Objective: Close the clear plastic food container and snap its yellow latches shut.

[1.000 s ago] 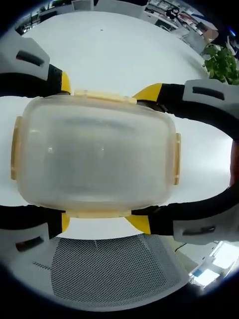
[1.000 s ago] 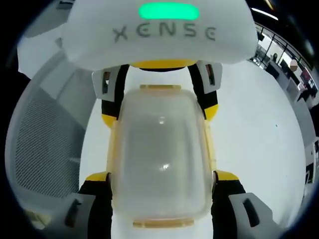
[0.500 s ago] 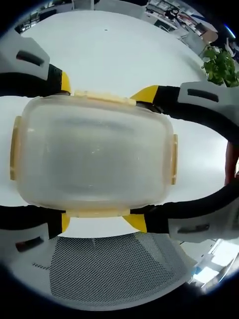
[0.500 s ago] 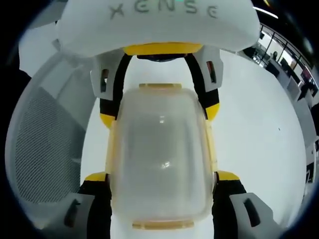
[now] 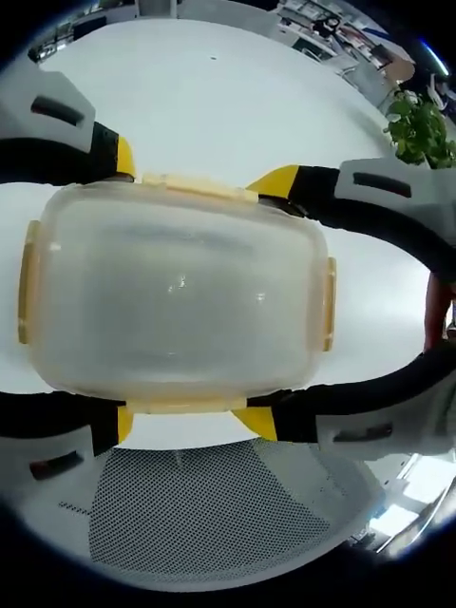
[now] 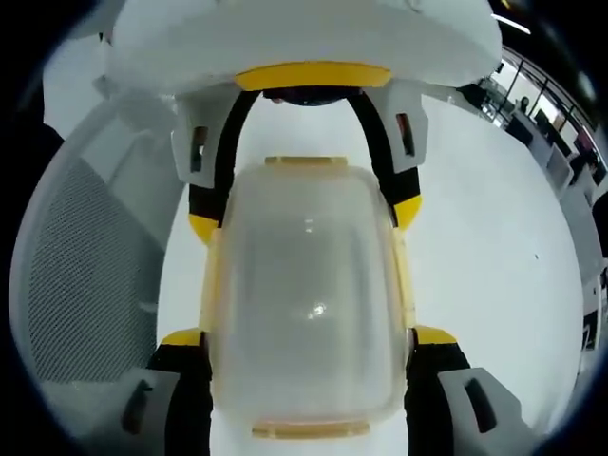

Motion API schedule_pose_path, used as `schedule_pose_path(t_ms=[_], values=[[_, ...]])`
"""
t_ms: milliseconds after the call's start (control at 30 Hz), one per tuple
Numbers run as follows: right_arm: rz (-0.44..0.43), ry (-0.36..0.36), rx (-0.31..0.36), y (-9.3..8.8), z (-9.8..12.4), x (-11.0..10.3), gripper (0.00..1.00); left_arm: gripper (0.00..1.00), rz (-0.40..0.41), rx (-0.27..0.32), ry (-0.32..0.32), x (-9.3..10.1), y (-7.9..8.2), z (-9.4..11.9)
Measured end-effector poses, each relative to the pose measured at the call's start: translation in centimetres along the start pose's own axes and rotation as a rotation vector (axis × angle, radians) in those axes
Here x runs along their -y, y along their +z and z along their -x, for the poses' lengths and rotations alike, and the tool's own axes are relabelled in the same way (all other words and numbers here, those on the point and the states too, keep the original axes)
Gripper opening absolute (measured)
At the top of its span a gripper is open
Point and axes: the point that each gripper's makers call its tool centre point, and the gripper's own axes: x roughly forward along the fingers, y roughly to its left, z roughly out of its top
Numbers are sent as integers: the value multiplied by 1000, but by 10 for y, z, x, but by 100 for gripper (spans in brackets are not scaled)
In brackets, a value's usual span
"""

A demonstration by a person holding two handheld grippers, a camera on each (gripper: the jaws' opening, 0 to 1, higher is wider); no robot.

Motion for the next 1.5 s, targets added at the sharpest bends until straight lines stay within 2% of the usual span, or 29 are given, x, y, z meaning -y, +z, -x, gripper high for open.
schedule_pose_path(t_ms=[167, 600, 967, 1233, 1500], values=[[7, -1, 1, 6, -3, 0, 85, 92, 7, 17, 2, 0, -6, 3], [3, -11, -11, 27, -15, -2, 85, 92, 0, 17, 0, -1, -28, 10], [18, -12, -38, 32, -20, 0, 87, 92, 14, 36, 1, -3, -35, 13], [26, -27, -48, 39, -27, 2, 88, 92, 23, 27, 2, -5, -42, 15], [28, -48, -44, 39, -29, 3, 90, 92, 23, 45, 1, -5, -42, 16]])
